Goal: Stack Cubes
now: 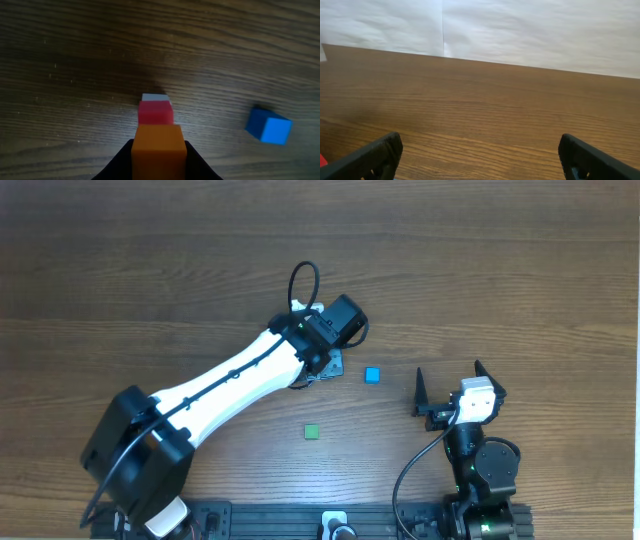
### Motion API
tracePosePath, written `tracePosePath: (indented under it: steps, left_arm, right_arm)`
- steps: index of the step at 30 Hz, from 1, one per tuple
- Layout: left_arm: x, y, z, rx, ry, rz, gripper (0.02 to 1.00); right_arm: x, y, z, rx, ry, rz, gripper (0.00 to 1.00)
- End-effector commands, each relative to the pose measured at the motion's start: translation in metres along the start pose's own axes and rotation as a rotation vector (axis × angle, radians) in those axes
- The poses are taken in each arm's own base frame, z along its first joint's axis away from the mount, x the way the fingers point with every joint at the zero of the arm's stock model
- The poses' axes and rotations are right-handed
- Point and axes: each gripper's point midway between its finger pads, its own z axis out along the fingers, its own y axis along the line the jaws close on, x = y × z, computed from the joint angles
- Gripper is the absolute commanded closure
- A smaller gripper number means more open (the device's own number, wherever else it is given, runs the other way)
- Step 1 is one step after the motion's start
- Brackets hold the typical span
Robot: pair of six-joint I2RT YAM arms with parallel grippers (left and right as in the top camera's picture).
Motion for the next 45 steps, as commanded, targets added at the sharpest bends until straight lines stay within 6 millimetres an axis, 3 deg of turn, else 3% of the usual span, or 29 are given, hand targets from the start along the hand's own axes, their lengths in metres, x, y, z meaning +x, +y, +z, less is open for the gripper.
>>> tracePosePath:
  steps: [1, 39, 45]
  left_arm:
    - [-0.002, 0.006, 0.008, -0.028, 0.001, -0.025, 0.862]
    - [-0.001, 0.008, 0.024, -0.047, 0.023, -0.031, 0.853]
    - [0.0, 0.008, 0.026, -0.05, 0.027, -0.031, 0.757]
  right_arm:
    - [0.003, 0.002, 0.0, -0.012, 0.008, 0.0, 0.009]
    - [0.003, 0.002, 0.0, -0.012, 0.008, 0.0, 0.007]
    - [0.003, 0.002, 0.0, -0.012, 0.008, 0.0, 0.007]
